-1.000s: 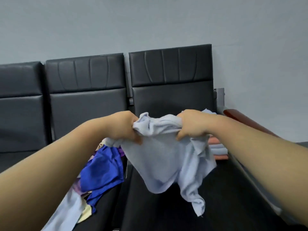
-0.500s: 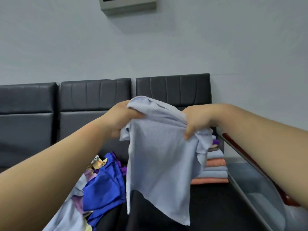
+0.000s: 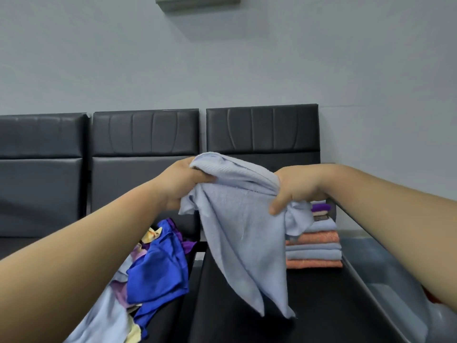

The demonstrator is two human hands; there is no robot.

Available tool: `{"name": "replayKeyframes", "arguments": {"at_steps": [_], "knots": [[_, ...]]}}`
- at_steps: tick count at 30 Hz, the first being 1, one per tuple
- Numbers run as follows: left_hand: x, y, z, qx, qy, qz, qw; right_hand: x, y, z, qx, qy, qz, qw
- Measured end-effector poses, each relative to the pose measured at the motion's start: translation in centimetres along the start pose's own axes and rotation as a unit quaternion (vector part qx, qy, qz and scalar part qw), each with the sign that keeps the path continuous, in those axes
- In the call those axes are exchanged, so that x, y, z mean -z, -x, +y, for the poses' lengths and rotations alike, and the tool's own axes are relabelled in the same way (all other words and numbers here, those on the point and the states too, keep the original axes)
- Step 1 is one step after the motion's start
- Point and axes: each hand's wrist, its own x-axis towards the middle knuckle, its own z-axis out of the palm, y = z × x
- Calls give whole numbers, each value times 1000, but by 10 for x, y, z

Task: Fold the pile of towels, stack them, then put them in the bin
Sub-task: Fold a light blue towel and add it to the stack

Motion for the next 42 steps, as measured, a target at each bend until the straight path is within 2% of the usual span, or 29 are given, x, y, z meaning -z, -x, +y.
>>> {"name": "replayKeyframes", "arguments": {"at_steps": [2, 4, 5, 7, 8, 10, 14, 16, 18, 21, 25, 29, 31, 34, 37, 39, 42], "knots": [[7, -3, -7, -1, -34, -34, 999, 0, 1, -2, -12, 57, -5, 998], [12, -5, -10, -7, -187, -70, 980, -1, -1, -1, -20, 110, 17, 994], [14, -8, -12, -2, -299, -77, 951, -3, -6, 0, -22, 130, 37, 991], [13, -19, -15, 13, -497, -59, 866, -7, -19, 4, -20, 153, 78, 985], [14, -27, -18, 17, -559, -41, 828, -11, -29, 6, -15, 164, 101, 981], [16, -42, -25, 16, -611, 10, 792, -17, -49, 12, 1, 188, 174, 967], [24, -68, -33, -59, -612, 111, 781, -16, -67, 18, 20, 182, 333, 925], [23, -72, -30, -87, -614, 132, 773, -11, -66, 19, 31, 195, 376, 905], [19, -65, -28, -97, -613, 115, 776, -11, -58, 22, 39, 187, 383, 904], [7, -41, -38, -68, -596, 41, 799, -28, -43, 33, 38, 145, 318, 936], [-10, -18, -79, 36, -573, -67, 816, -81, -32, 64, 12, 113, 167, 979], [-15, -8, -145, 127, -532, -189, 816, -138, -33, 94, -60, 103, -14, 993], [-16, -6, -180, 166, -513, -225, 812, -163, -36, 109, -97, 75, -71, 990], [-17, -5, -223, 211, -518, -238, 794, -189, -42, 128, -123, -8, -91, 988], [-14, -5, -245, 242, -521, -220, 788, -199, -52, 136, -139, -49, -71, 987], [-12, -8, -253, 240, -509, -209, 800, -205, -63, 140, -123, -47, -35, 991], [-13, -11, -263, 202, -470, -164, 843, -219, -77, 144, -72, -18, 17, 997]]}}
